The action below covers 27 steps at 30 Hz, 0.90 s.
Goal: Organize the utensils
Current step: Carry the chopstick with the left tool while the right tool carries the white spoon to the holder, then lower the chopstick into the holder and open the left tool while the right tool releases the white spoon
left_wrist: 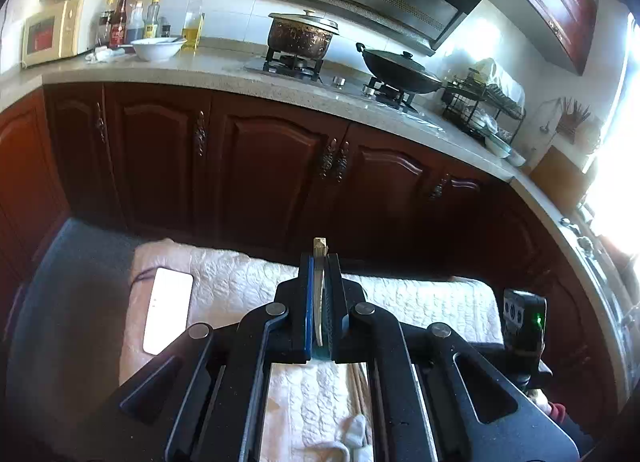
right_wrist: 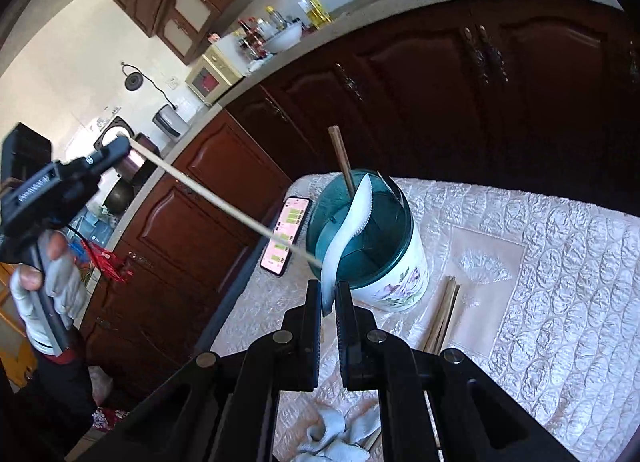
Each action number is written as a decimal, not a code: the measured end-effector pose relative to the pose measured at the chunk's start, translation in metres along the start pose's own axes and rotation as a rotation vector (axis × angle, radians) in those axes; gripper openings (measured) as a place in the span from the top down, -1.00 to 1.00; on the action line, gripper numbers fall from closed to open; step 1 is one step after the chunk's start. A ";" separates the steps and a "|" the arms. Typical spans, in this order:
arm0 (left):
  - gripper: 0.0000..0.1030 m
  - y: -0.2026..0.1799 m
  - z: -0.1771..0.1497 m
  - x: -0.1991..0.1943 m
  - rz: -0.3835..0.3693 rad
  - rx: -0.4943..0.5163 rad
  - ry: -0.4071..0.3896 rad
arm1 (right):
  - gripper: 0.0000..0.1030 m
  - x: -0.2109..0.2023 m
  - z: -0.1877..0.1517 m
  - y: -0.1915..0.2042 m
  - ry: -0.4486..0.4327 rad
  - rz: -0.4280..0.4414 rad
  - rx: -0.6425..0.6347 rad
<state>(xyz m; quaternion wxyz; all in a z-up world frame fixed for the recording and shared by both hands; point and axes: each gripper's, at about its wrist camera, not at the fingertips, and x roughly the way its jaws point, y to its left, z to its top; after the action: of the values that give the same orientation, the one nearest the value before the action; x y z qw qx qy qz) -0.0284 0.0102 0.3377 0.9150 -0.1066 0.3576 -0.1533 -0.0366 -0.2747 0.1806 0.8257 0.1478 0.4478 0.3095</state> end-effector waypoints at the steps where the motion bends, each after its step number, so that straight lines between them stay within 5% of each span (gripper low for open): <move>1: 0.92 -0.001 0.002 0.004 0.008 0.006 0.003 | 0.88 0.004 0.001 -0.001 0.010 -0.005 0.004; 17: 0.92 -0.004 -0.021 0.100 0.097 0.050 0.116 | 0.88 0.042 0.047 -0.026 0.209 -0.034 0.083; 27: 0.92 -0.008 -0.032 0.126 0.108 0.059 0.127 | 0.88 0.070 0.083 -0.012 0.161 -0.186 -0.048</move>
<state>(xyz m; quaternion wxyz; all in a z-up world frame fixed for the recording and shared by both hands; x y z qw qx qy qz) 0.0363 -0.0450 0.2385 0.9001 -0.0501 0.4155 -0.1209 0.0647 -0.2361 0.1754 0.8154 0.0607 0.5170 0.2532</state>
